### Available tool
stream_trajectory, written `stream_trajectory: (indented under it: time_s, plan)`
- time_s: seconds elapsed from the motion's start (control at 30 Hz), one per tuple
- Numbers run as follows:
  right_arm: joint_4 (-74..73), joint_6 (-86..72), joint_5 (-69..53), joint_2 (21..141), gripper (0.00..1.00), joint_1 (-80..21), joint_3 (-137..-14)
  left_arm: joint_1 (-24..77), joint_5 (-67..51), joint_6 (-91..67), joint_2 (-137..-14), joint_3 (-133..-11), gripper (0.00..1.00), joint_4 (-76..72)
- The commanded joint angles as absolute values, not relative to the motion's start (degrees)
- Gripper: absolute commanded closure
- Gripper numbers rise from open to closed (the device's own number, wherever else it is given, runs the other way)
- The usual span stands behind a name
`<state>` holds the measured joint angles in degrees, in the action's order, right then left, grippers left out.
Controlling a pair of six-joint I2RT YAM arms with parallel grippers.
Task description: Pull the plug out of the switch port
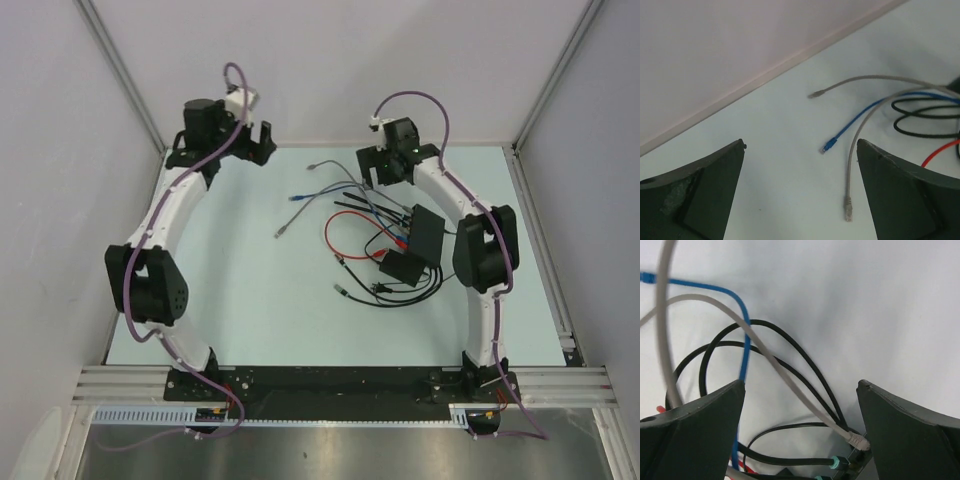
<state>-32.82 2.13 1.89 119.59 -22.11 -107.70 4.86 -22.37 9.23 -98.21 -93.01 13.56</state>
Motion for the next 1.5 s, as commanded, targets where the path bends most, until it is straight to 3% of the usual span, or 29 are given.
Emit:
stream_trajectory:
  time_s: [0.0, 0.37, 0.63, 0.83, 1.13, 1.47]
  plan:
    - [-31.91, -4.74, -9.13, 119.00, 0.00, -13.63, -111.44, 10.63, -22.86, 24.43, -101.24, -97.55, 0.00, 20.47]
    - [-33.92, 5.18, -11.42, 112.33, 0.00, -8.88, -103.54, 15.02, -29.26, 13.47, -106.09, -106.70, 0.00, 20.48]
    - [-45.87, 19.76, -16.69, 104.94, 0.03, -6.33, -101.07, 18.10, -34.63, 4.06, -101.26, -101.52, 0.00, 18.11]
    - [-50.10, 26.79, -20.21, 103.71, 0.10, -5.01, -94.76, 20.12, -38.40, 3.68, -98.44, -100.27, 0.00, 17.66]
    - [-41.49, 23.91, -18.19, 111.43, 0.17, -5.27, -88.68, 21.88, -33.49, 12.30, -108.71, -118.90, 0.00, 32.95]
    - [-41.83, 21.10, -19.25, 117.16, 0.21, -9.13, -85.96, 21.88, -33.32, 9.23, -107.32, -111.02, 0.00, 30.42]
